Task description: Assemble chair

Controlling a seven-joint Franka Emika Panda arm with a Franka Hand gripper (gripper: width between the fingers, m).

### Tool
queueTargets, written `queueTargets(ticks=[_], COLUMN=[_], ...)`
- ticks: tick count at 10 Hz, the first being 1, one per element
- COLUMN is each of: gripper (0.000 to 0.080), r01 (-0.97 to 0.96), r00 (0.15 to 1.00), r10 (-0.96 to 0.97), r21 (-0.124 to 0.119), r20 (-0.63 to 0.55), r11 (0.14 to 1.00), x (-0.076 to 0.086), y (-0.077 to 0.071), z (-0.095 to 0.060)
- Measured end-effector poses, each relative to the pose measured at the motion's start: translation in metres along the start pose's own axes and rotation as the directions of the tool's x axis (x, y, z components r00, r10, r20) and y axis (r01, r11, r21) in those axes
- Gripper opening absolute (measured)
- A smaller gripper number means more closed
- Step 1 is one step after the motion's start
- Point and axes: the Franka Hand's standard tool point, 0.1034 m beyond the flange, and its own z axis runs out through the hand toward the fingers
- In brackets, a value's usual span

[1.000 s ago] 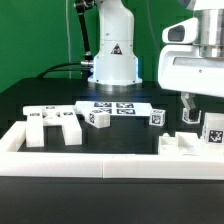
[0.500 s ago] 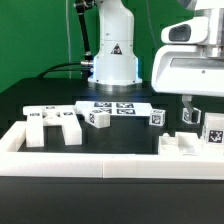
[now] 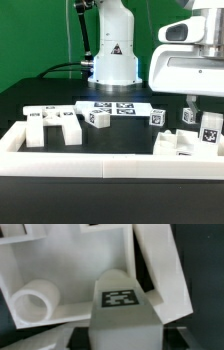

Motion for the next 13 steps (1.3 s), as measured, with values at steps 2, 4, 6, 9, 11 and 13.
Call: queueTargets(ticks=[2,4,6,9,11,13], gripper=[0.0297,0.0297,0.0297,0.062,0.0643,0.0649], r01=[-0.071,-0.068,0.012,0.069,0.063,0.086], r00=[0.997,0.998,1.0,0.997,0.998,0.996], r10=[0.071,0.068,-0.012,-0.069,-0.063,-0.086], r21=[-0.013,-0.013,-0.006,-0.003,-0.004,-0.006], r20=[0.0,0.0,-0.008,0.02,0.019,0.019], r11=[0.997,0.998,1.0,0.998,0.998,0.996], x=[0.002,0.002,-0.001,-0.009,-0.009,-0.01], y=[0.006,0.006,0.009,0.032,0.032,0.033], z=[0.0,0.0,-0.009,-0.027,-0.026,-0.026])
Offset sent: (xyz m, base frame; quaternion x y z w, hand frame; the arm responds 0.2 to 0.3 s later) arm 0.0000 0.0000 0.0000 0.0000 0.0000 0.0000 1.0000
